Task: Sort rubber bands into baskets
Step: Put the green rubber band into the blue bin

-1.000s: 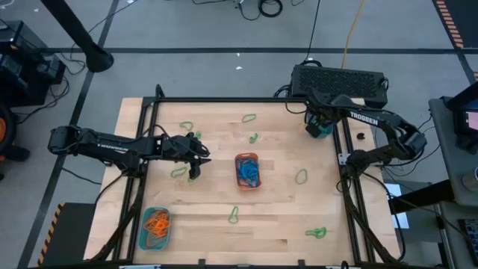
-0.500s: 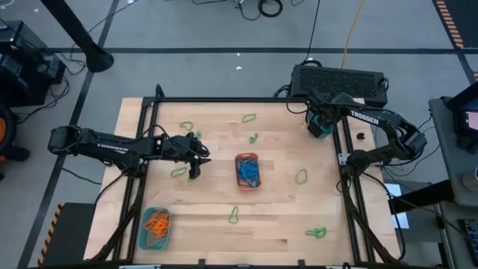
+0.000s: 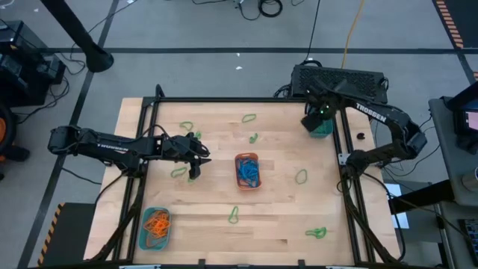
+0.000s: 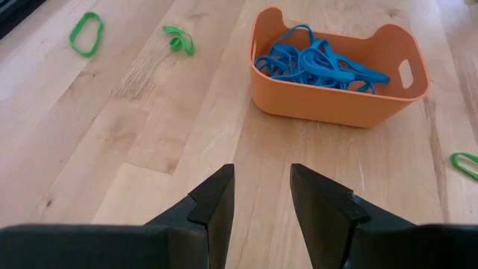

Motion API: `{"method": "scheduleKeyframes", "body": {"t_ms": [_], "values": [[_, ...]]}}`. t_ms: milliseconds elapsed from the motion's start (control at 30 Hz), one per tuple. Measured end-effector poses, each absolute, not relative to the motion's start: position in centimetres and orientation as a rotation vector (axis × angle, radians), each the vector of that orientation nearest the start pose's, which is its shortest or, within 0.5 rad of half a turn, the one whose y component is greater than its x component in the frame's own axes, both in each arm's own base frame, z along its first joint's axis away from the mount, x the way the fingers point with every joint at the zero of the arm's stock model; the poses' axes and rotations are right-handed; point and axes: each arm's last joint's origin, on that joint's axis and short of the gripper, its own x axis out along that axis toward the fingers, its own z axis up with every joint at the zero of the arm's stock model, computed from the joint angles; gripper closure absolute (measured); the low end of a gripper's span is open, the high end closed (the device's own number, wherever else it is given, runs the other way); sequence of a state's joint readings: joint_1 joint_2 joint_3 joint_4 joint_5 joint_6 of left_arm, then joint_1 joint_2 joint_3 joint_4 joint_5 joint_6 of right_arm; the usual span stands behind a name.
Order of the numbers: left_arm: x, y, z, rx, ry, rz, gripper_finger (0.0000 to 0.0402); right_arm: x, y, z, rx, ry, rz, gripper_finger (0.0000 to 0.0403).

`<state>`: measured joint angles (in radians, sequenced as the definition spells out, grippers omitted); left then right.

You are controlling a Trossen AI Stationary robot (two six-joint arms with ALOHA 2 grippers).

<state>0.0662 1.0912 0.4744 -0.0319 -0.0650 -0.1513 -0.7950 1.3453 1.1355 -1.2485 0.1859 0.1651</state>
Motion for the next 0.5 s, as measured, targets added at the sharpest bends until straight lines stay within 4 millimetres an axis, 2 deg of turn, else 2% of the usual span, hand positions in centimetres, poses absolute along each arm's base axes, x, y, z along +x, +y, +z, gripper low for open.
{"method": "scheduleKeyframes", "body": {"t_ms": [100, 200, 367, 500], "values": [[20.9, 1.6, 18.7, -0.146, 0.638, 0.175, 0.0263, 17.0, -15.0, 28.4, 0.673, 1.303, -0.806, 0.0271], [20.9, 1.6, 18.7, -0.146, 0.639, 0.175, 0.0263, 18.7, -12.7, 28.6, 0.715, 1.292, -0.701, 0.0271], [20.9, 1.6, 18.6, -0.146, 0.643, 0.175, 0.0263, 21.1, -7.1, 28.2, 0.757, 1.372, -0.545, 0.0271], [20.9, 1.6, 18.6, -0.146, 0.642, 0.176, 0.0263, 22.0, -1.9, 28.2, 0.742, 1.43, -0.493, 0.0271]]}}
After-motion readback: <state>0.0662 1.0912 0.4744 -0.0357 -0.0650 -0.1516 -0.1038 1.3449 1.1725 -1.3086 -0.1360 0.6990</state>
